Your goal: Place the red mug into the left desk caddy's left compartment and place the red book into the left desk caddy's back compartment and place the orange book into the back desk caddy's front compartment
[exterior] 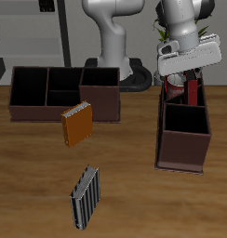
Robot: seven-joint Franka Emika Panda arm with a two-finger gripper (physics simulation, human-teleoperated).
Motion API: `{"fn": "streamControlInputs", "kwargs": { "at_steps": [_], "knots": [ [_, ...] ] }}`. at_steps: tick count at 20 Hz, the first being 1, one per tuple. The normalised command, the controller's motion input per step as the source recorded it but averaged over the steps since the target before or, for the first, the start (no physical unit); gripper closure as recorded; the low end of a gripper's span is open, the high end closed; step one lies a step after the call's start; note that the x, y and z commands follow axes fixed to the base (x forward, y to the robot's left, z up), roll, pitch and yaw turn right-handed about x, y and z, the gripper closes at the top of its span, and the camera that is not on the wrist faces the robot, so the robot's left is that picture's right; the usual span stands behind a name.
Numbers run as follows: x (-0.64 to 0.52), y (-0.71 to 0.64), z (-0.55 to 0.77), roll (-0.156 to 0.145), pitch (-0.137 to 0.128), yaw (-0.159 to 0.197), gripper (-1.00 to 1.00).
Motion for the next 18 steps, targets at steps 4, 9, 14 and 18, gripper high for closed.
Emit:
{"fn": "streamControlInputs", "kwargs": {
  "at_steps": [4,9,14,18],
  "knots": [
    [0.04,-0.08,-0.08,-0.007,-0.008,-0.014,1.00],
    [0.05,-0.06,-0.10,-0.002,0.017,-0.008,1.00],
    [0.04,0.00,-0.31,0.013,0.049,0.010,1.00],
    [0.10,-0.07,-0.23,-0.019,0.035,0.014,1.00]
  ]
}}
